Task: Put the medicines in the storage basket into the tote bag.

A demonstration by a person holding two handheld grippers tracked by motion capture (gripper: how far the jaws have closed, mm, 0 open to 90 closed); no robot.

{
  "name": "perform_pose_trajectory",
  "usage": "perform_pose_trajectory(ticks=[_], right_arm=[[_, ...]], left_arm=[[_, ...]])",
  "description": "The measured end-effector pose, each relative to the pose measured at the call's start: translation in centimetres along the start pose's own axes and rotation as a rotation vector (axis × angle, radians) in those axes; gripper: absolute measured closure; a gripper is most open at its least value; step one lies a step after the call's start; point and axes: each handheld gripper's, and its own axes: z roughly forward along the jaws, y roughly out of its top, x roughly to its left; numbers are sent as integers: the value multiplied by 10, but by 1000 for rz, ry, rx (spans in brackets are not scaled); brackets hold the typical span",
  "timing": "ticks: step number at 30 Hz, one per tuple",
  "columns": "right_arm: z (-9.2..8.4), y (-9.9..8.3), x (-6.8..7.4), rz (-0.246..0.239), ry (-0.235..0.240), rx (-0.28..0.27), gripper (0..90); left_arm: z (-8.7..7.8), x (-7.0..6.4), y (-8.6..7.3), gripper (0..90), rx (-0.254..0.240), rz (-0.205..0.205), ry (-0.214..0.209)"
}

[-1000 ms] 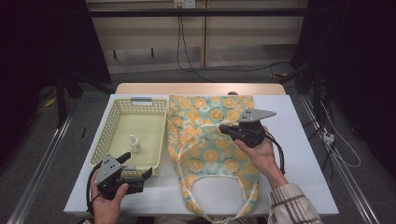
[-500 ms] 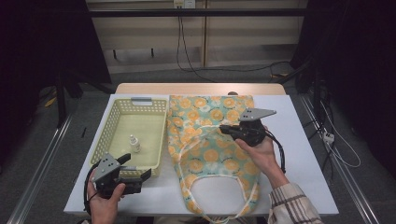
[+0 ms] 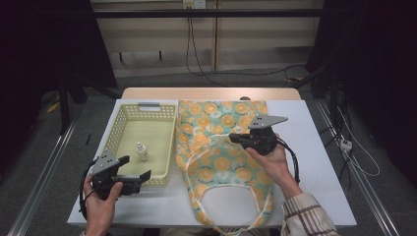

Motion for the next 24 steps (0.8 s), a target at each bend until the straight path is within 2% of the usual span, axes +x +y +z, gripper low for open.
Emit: perform_pose_trajectory(ticks=[3, 7, 9, 14, 15, 17, 19, 22, 23, 24], right_arm=[[0, 0, 1, 2, 4, -2, 900], [0, 1, 1, -6, 7, -4, 900], [1, 0, 1, -3, 7, 0, 900], [2, 1, 1, -5, 7, 3, 900], [2, 1, 1, -5, 7, 4, 900], [2, 0, 0, -2, 7, 4, 900], [3, 0, 0, -1, 7, 7, 900], [3, 0, 0, -3, 7, 5, 900], [3, 0, 0, -6, 8, 5, 900], [3, 0, 0, -6, 7, 5, 900]], left_arm=[[1, 2, 6, 56, 41, -11, -17], [2, 2, 18, 66, 63, 69, -8], [3, 6, 24, 71, 83, 83, -17], [12, 14, 34, 84, 113, 139, 16], [14, 15, 36, 105, 105, 134, 19], [17, 16, 40, 103, 121, 141, 24], [20, 18, 44, 103, 131, 154, 47], [28, 29, 46, 111, 138, 106, 19], [31, 32, 47, 122, 148, 113, 3], [34, 35, 47, 155, 154, 109, 10]])
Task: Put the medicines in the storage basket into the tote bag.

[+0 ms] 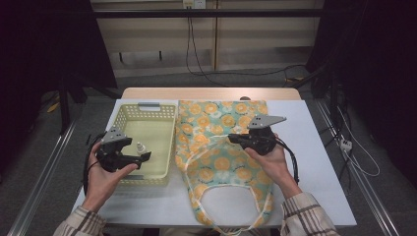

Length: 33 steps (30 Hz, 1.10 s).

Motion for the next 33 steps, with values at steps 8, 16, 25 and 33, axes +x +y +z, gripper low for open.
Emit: perform_pose_trajectory(ticks=[8, 16, 25, 33], right_arm=[[1, 0, -1, 1, 2, 5, 900], [4, 0, 1, -3, 9, 8, 900], [4, 0, 1, -7, 13, 9, 900], [6, 0, 3, -10, 15, 14, 900]], left_arm=[[16, 12, 5, 220, 114, -26, 15], [30, 21, 14, 326, 247, -60, 16], [50, 24, 21, 438, 315, -20, 5], [58, 30, 17, 538, 375, 1, 9]])
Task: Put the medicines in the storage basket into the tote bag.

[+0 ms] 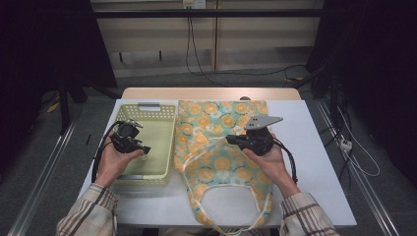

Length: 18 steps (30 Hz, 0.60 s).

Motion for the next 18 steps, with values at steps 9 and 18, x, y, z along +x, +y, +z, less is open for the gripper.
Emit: perform_pose_trajectory(ticks=[9, 18], right_arm=[[0, 0, 0, -2, -4, 4, 900], [0, 0, 0, -3, -2, 6, 900]], left_arm=[[6, 6, -1, 596, 34, -2, -54], [5, 7, -1, 602, 14, -13, -42]])
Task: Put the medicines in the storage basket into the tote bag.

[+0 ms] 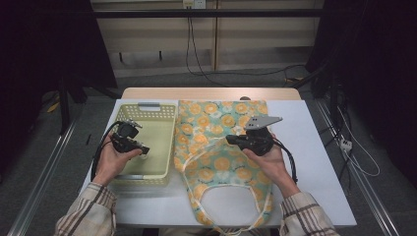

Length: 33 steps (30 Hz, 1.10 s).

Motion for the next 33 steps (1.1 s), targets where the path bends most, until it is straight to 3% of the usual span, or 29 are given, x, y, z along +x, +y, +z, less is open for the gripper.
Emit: perform_pose_trajectory(ticks=[4, 15, 17, 19, 23, 28, 33], right_arm=[[0, 0, -1, 0, -1, 0, 900], [1, -1, -2, 6, -4, 2, 900], [1, -1, -2, 7, -4, 0, 900], [1, -1, -2, 6, -6, -2, 900], [0, -1, -3, 6, -8, -3, 900], [0, 0, -2, 3, -9, -6, 900], [0, -1, -3, 6, -8, -6, 900]], left_arm=[[-5, -1, 1, 602, -35, -5, -1], [-25, -7, 0, 603, -196, -21, -23], [-32, -14, 0, 603, -231, -32, 1], [-39, -21, 0, 602, -270, -7, -5], [-50, -30, 0, 603, -323, 4, -4], [-59, -36, -1, 603, -361, 22, -28], [-66, -47, -2, 603, -388, 51, -26]])
